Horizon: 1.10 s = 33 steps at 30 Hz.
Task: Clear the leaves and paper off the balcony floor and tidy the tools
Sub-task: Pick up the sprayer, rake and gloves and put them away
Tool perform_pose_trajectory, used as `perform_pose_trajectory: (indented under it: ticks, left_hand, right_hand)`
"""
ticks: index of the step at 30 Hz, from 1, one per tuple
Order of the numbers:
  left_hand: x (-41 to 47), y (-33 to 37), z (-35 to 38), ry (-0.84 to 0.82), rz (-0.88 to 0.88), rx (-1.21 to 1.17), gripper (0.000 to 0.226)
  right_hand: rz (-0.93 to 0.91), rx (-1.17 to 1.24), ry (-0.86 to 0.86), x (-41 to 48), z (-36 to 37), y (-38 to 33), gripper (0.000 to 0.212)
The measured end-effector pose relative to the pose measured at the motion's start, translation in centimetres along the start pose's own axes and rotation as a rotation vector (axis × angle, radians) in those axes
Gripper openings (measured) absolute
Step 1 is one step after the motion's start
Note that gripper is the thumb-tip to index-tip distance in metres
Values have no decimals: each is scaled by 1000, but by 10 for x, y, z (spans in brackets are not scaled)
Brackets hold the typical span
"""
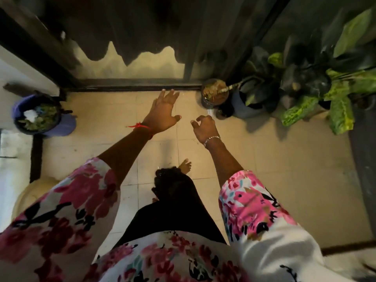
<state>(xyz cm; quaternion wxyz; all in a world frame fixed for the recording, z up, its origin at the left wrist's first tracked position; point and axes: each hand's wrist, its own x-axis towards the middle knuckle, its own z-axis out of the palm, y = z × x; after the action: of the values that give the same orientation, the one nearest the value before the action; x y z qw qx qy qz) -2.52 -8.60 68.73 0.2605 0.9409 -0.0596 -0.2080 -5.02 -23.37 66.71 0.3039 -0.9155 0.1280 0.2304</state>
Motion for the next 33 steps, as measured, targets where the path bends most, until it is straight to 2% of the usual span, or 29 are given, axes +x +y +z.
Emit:
perform_pose_trajectory:
  ticks: [6, 10, 15, 19, 24, 29, 33]
  left_hand:
    - [83, -13, 1, -106, 26, 141, 73]
    - [130, -20, 10, -179, 89, 97, 68]
    - [205, -46, 61, -277, 133, 117, 63]
    - [279, -72, 129, -419, 224, 143, 59]
    - [350, -106, 196, -572, 279, 160, 58]
    - [408, -122, 244, -704, 218, 90, 59]
    - [451, -119, 282, -725, 190, 36, 58]
  right_hand:
    - [204, 57, -19, 61, 24, 17, 41]
    - [392, 294, 39, 105, 42, 21, 41]
    - [579, 498, 106, 171, 90, 40, 39]
    - [723, 635, 206, 249, 133, 80, 39]
    - [819, 726, 302, 321, 178, 139, 40]
    - [899, 868, 384, 372, 199, 195, 45]
    - [910, 1019, 403, 414, 192, 227, 44]
